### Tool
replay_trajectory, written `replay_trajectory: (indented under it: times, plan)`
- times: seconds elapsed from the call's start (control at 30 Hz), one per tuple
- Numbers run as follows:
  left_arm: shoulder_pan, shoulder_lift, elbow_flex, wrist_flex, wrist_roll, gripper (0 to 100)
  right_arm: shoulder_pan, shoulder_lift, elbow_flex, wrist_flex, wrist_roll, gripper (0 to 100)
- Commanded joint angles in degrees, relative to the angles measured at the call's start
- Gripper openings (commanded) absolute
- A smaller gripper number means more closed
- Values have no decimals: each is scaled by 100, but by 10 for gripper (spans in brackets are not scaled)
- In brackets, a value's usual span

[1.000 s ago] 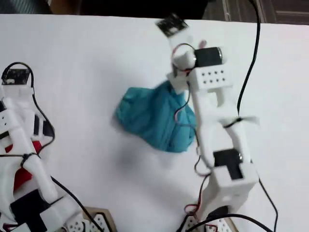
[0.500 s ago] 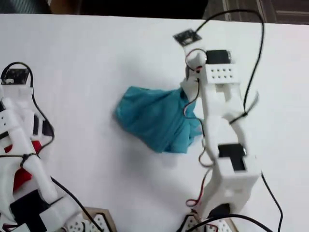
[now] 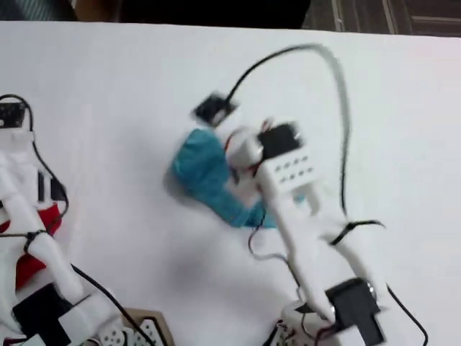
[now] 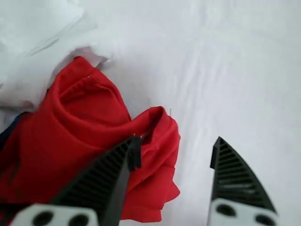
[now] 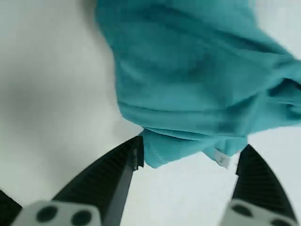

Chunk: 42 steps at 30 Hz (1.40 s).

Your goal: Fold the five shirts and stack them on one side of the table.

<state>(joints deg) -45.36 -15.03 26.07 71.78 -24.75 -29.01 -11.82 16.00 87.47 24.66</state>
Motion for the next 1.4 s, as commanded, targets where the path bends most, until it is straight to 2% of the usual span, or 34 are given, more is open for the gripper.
replay_trajectory:
  times: [0.0, 0.1, 0.17, 0.3, 0.6, 0.9, 1.2, 1.37]
  plan:
    - [-176, -264, -277, -114, -44, 264, -567, -497, 1231, -831, 35, 320]
    - [-202, -264, -251, -114, -53, 264, -1051, -505, 1820, -1191, 62, 320]
    - [-202, -264, -242, -97, -53, 264, -1297, -497, 2057, -1305, 343, 320]
    - [-202, -264, -242, -79, -53, 264, -1367, -479, 2321, -1499, 782, 320]
    - [-202, -264, -242, -70, -44, 264, -435, 927, 2189, -2448, 1213, 320]
    - [-202, -264, -233, 26, -44, 264, 382, 2149, 334, -2114, 1213, 312]
    - [-202, -264, -233, 70, -53, 264, 963, 2369, -730, -1604, 1178, 40]
    - [-176, -264, -233, 53, -53, 264, 954, 2360, -1073, -1244, 1178, 22]
